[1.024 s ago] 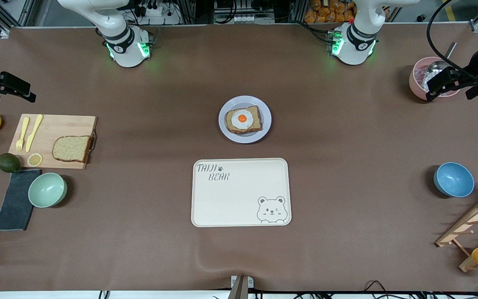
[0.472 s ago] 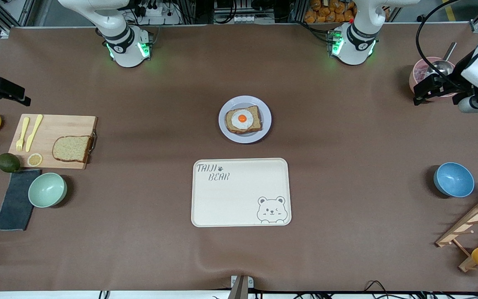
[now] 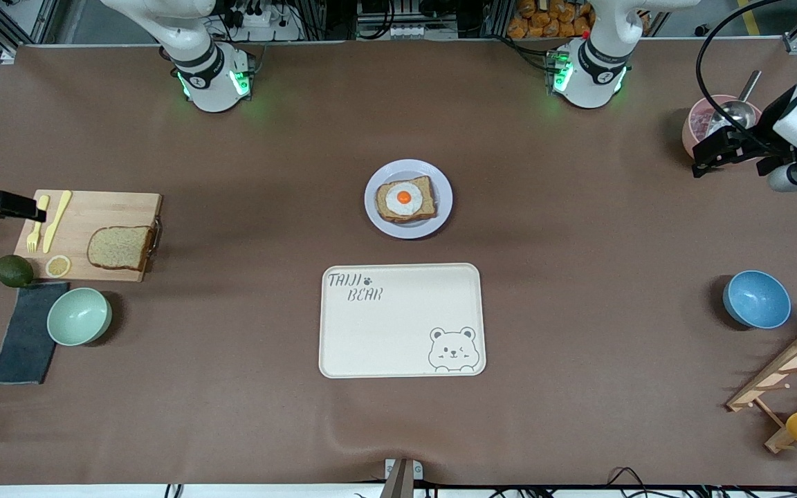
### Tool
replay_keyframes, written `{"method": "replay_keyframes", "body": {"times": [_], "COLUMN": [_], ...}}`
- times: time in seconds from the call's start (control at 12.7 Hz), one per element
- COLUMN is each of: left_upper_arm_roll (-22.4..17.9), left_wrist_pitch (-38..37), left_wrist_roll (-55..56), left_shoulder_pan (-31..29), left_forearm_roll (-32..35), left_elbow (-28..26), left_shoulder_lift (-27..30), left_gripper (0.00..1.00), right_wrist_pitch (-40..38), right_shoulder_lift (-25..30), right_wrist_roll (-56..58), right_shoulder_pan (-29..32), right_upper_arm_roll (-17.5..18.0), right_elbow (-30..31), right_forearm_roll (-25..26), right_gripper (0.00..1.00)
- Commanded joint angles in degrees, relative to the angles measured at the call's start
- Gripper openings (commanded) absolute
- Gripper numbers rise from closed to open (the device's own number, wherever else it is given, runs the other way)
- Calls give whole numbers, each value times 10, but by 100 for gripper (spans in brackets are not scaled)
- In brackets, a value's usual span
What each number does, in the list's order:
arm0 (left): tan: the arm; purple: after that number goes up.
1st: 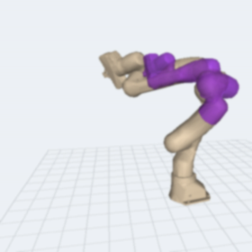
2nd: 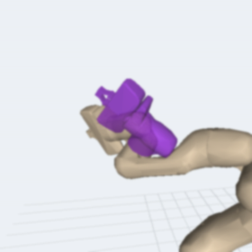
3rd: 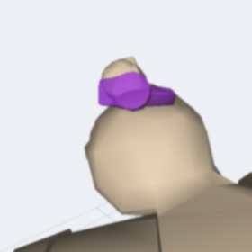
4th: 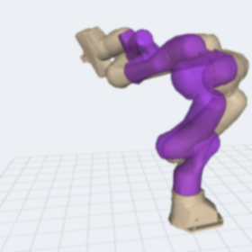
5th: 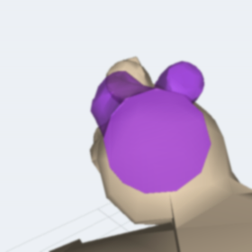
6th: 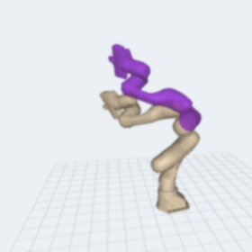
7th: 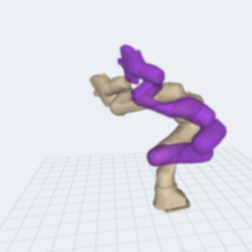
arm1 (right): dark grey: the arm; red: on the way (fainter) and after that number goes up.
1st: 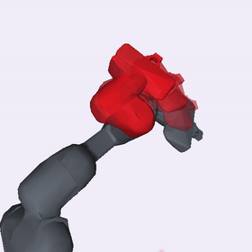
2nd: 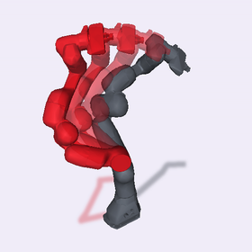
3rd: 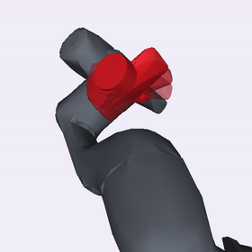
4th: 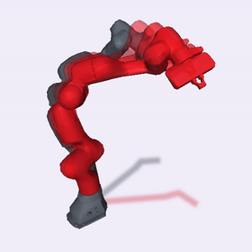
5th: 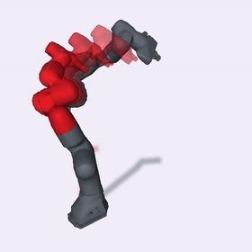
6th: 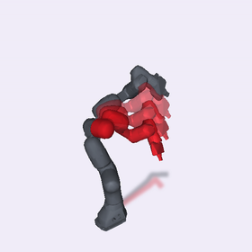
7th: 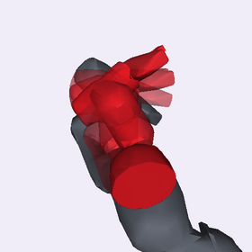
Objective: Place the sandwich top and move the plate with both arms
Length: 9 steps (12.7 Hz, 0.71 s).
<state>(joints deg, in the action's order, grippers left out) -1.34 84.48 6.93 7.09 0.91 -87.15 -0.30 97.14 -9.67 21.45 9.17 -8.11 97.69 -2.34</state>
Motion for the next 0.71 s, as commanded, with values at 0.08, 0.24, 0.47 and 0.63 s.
{"method": "replay_keyframes", "body": {"times": [0.08,0.24,0.47,0.63], "left_upper_arm_roll": [-1,-2,-3,-3], "left_wrist_pitch": [-10,-10,-10,-9], "left_wrist_roll": [4,5,5,4], "left_shoulder_pan": [-7,-6,-7,-10], "left_forearm_roll": [0,3,4,3], "left_elbow": [6,9,10,11], "left_shoulder_lift": [-3,-9,-10,-14], "left_gripper": [100,100,100,100], "right_wrist_pitch": [73,117,172,188], "right_shoulder_lift": [1,-36,-91,-124], "right_wrist_roll": [42,68,112,141], "right_shoulder_pan": [45,63,84,96], "right_upper_arm_roll": [7,7,7,7], "right_elbow": [88,101,100,99], "right_forearm_roll": [-16,-16,-22,-42], "right_gripper": [100,100,100,100]}}
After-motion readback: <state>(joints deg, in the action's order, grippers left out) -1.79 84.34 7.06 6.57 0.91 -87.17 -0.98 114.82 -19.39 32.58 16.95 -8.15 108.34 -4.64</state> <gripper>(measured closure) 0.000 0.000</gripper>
